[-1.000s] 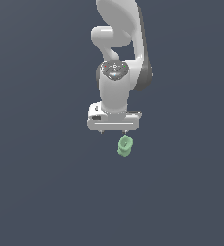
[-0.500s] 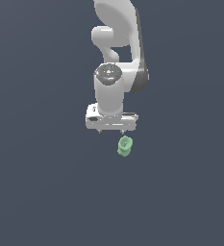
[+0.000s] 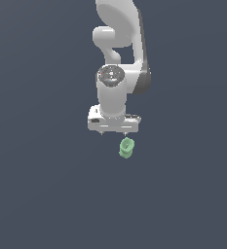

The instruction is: Pick up the object and move it to a goal position.

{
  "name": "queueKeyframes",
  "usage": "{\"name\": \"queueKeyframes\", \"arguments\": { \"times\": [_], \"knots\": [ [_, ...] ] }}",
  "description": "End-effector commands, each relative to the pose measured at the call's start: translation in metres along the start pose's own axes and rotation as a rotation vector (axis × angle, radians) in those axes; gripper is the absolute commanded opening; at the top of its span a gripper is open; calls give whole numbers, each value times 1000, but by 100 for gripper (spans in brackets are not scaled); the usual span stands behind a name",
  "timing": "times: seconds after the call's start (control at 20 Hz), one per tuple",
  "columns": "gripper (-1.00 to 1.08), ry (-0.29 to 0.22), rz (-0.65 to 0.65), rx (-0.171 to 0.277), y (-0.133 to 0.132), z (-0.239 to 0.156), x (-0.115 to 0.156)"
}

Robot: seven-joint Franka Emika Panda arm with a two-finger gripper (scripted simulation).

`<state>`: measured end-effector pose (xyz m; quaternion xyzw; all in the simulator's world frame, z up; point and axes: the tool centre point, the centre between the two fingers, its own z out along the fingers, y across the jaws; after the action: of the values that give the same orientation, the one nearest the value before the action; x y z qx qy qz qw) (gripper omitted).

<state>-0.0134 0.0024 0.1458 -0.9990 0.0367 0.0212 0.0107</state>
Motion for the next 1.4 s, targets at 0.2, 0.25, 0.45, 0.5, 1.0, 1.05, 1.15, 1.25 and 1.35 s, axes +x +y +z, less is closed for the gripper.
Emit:
{"name": "queueKeyframes", "arguments": {
  "times": [0.2, 0.25, 0.45, 0.5, 1.0, 1.05, 1.15, 1.25, 1.35],
  "knots": [
    [100, 6, 60, -3, -9, 6, 2],
    [100, 7, 73, -3, -11, 8, 3],
    [100, 13, 135, -5, -21, 14, 5],
    [100, 15, 154, -6, -24, 16, 6],
    [100, 36, 334, -10, -52, 35, 11],
    [100, 37, 347, -10, -54, 36, 11],
    [100, 40, 369, -10, -58, 38, 12],
    [100, 43, 388, -10, -61, 40, 12],
    [100, 44, 403, -10, -63, 42, 12]
  ]
}}
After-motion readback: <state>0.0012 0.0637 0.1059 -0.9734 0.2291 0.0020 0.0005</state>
